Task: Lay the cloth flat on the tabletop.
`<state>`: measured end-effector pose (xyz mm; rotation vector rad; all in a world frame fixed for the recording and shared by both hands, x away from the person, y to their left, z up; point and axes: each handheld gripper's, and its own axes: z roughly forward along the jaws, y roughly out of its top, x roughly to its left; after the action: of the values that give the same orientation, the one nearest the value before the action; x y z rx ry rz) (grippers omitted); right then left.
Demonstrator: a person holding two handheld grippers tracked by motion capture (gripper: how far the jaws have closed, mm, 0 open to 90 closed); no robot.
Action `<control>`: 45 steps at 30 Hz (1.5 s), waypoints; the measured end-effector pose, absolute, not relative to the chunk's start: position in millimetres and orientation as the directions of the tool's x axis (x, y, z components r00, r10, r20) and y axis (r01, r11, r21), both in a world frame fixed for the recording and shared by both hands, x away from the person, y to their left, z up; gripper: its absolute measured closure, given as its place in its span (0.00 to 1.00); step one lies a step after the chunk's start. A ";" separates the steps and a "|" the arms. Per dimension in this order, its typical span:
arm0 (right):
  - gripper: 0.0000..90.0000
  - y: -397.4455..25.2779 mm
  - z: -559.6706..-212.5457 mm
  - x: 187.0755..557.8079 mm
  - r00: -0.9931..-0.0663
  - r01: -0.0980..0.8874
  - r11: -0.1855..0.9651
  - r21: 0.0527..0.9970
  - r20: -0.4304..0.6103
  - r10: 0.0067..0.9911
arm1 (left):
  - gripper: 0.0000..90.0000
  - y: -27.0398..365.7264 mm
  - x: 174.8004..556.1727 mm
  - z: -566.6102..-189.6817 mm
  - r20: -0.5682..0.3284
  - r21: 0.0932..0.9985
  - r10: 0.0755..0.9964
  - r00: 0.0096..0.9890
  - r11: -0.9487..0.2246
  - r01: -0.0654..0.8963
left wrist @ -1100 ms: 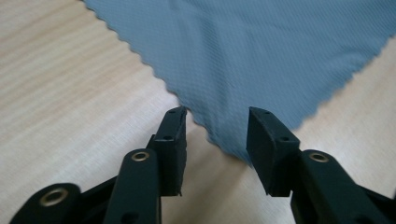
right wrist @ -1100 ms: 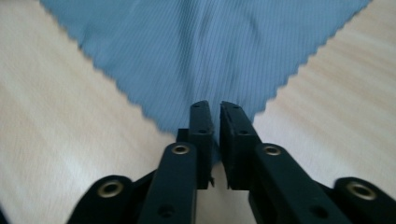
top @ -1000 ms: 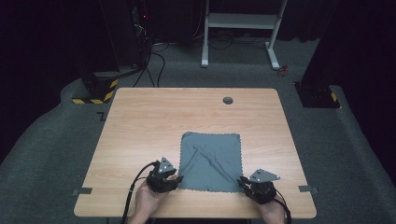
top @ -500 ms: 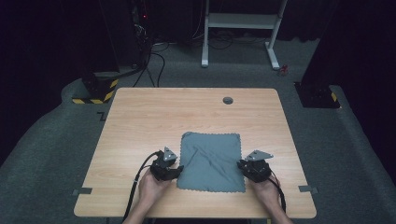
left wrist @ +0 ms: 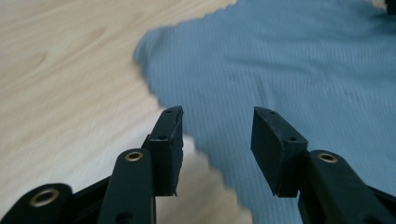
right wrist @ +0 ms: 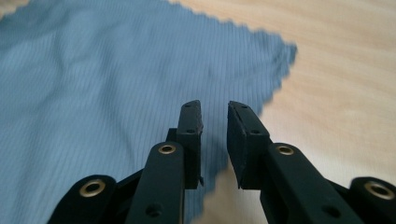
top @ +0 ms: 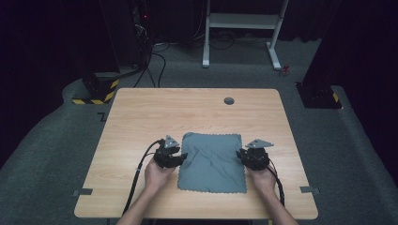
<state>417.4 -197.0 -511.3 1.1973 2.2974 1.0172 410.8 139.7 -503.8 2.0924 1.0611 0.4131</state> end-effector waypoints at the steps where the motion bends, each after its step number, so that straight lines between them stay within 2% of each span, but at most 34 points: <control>1: 0.84 -194.0 -510.6 421.2 -0.580 0.563 0.385 0.731 0.017 0.814 | 0.60 135.7 415.9 -504.3 -0.044 0.733 0.791 0.611 -0.390 0.558; 5: 0.86 -186.4 -513.0 433.7 -0.588 0.569 0.422 0.705 -0.010 0.809 | 0.60 122.8 433.9 -513.0 -0.005 0.690 0.789 0.614 -0.442 0.574; 8: 0.90 -190.5 -516.4 438.0 -0.585 0.574 0.423 0.701 -0.010 0.811 | 0.63 124.2 439.9 -516.0 -0.001 0.702 0.799 0.602 -0.428 0.569; 10: 0.90 -194.7 -515.6 441.3 -0.578 0.572 0.434 0.696 -0.033 0.815 | 0.65 125.5 442.1 -515.5 0.002 0.700 0.796 0.605 -0.434 0.568; 12: 0.88 -196.1 -514.0 444.7 -0.569 0.583 0.436 0.686 -0.039 0.821 | 0.62 126.0 442.6 -515.4 0.004 0.698 0.802 0.598 -0.431 0.572; 19: 0.86 -194.6 -512.9 462.4 -0.536 0.589 0.389 0.708 -0.017 0.844 | 0.60 133.5 454.5 -519.5 -0.029 0.728 0.826 0.564 -0.369 0.578; 24: 0.86 -186.0 -517.9 475.2 -0.525 0.599 0.359 0.715 0.013 0.851 | 0.59 128.0 465.8 -516.9 -0.010 0.705 0.822 0.570 -0.398 0.587; 33: 0.86 -192.5 -520.1 490.8 -0.480 0.588 0.348 0.730 -0.031 0.877 | 0.56 130.4 485.0 -514.4 -0.006 0.684 0.848 0.529 -0.383 0.621; 38: 0.86 -192.5 -520.2 490.7 -0.483 0.583 0.356 0.730 -0.041 0.875 | 0.61 136.5 496.1 -515.0 -0.008 0.691 0.901 0.433 -0.308 0.654; 43: 0.83 -192.9 -520.2 490.7 -0.473 0.584 0.354 0.731 -0.047 0.880 | 0.60 133.9 505.2 -509.8 0.065 0.654 0.911 0.407 -0.347 0.672; 45: 0.82 -192.8 -519.2 490.1 -0.468 0.584 0.365 0.725 -0.066 0.881 | 0.60 133.2 505.0 -509.3 0.050 0.657 0.913 0.406 -0.336 0.675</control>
<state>490.1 -192.8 -519.2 1.2704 2.1829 0.8893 505.0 133.2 -509.3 2.1152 1.3463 0.5651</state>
